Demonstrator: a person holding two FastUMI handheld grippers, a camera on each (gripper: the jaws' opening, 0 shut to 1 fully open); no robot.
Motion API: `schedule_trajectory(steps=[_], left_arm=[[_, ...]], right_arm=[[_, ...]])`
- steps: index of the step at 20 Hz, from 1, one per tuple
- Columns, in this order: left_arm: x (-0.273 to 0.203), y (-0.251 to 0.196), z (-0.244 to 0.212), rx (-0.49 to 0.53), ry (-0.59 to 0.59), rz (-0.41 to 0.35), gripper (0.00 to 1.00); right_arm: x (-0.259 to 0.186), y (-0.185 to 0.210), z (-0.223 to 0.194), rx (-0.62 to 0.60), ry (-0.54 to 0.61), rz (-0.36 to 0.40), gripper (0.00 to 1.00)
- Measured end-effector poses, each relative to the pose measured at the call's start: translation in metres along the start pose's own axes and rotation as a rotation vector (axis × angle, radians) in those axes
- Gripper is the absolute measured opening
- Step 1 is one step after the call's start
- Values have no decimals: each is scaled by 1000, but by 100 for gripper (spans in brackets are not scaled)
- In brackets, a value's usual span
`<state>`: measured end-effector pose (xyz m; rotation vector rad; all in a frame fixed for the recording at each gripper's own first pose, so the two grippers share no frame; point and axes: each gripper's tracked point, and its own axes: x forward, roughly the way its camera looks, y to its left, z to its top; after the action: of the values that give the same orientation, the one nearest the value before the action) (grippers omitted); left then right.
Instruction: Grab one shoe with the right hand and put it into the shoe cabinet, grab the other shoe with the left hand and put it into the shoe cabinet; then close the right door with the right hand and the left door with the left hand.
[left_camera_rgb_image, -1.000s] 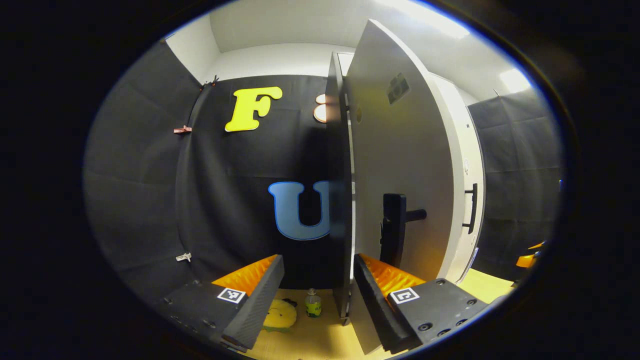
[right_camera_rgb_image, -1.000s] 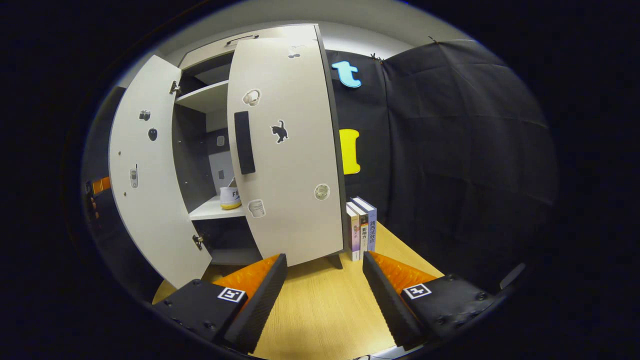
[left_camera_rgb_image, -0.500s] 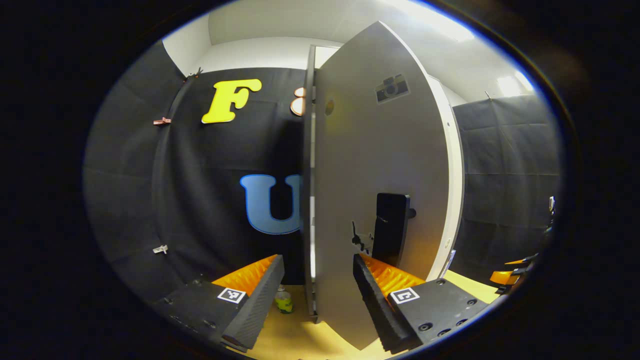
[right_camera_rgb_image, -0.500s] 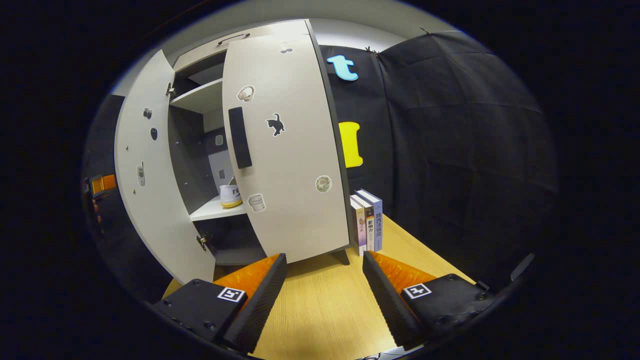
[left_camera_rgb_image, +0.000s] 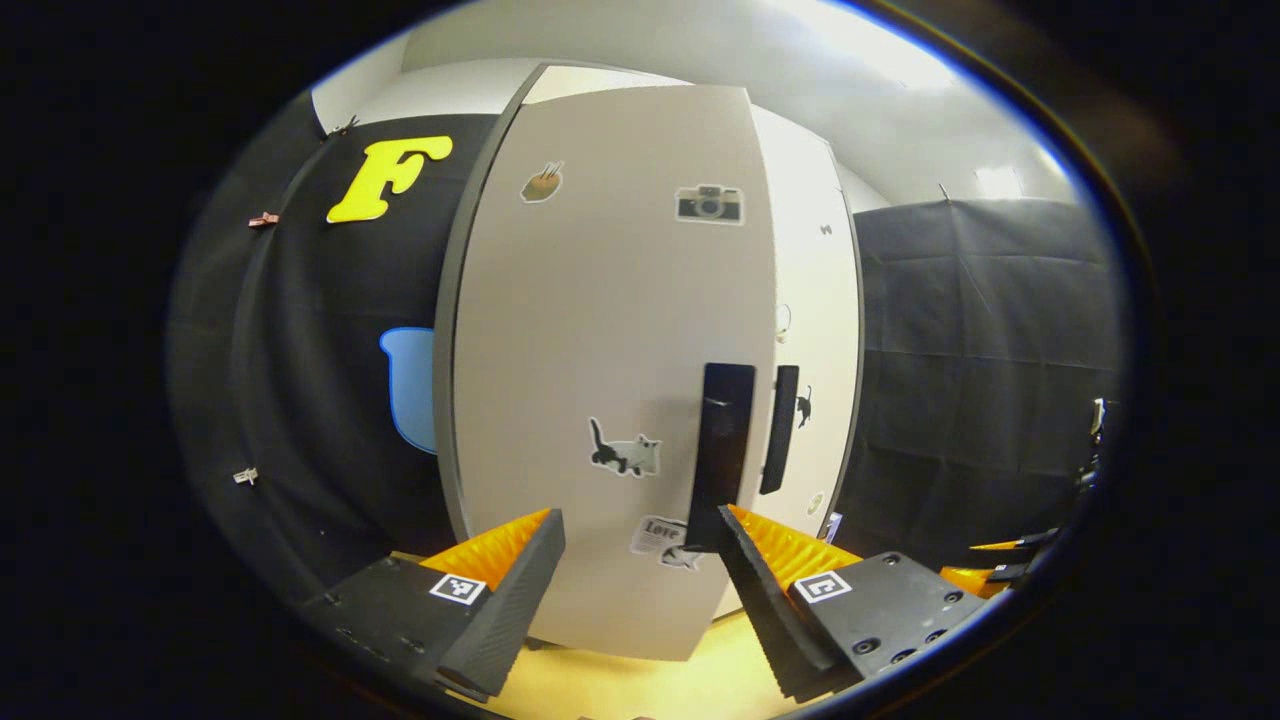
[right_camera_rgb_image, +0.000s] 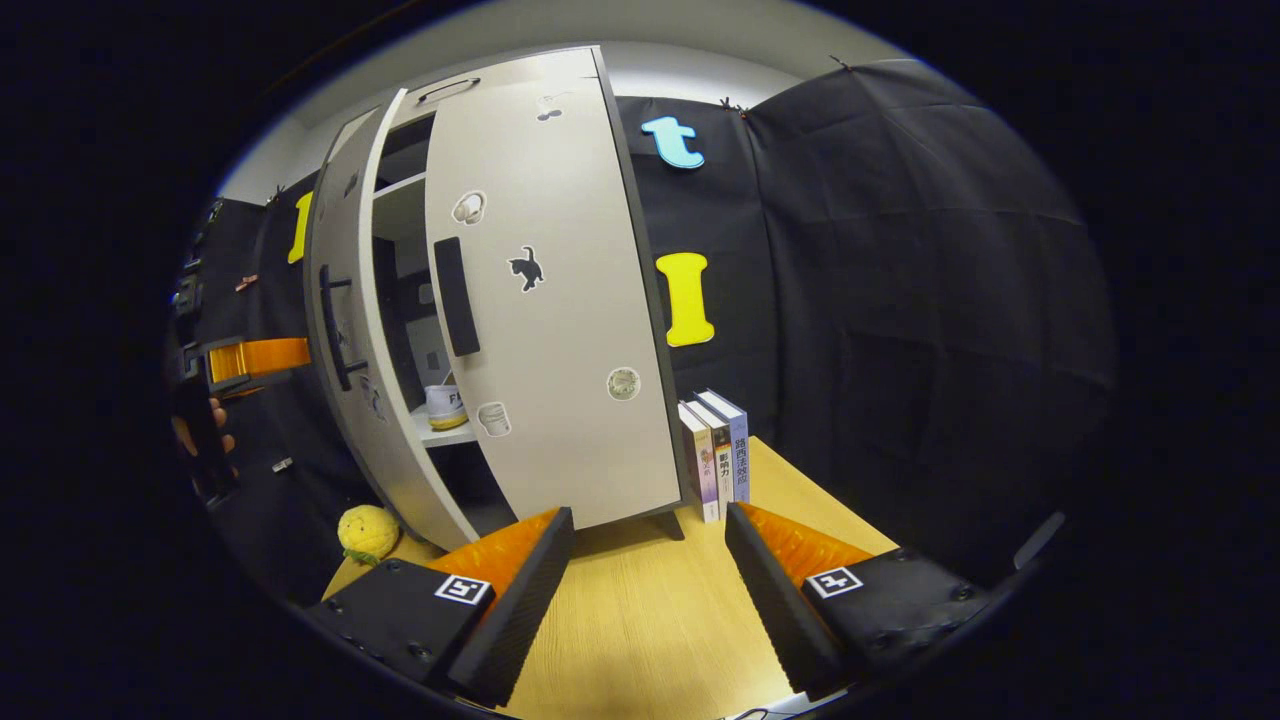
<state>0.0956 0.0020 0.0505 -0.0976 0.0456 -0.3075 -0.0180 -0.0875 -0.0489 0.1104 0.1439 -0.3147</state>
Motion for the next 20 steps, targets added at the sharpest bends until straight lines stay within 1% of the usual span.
schedule_trajectory(steps=[5,10,14,17,20], left_arm=[[-33,-33,-14,-50,-3,55,95],[-74,-49,-15,-30,-40,185,95],[-105,-69,-14,-77,-95,265,95],[-128,-78,-19,-54,-112,332,95],[-143,-83,-30,-49,-98,386,95]], right_arm=[[19,1,23,12,-38,85,98],[33,2,41,-9,-34,200,98],[39,4,57,-62,-64,281,98],[38,-1,62,-79,-83,319,98],[35,-13,62,-79,-84,316,98]])
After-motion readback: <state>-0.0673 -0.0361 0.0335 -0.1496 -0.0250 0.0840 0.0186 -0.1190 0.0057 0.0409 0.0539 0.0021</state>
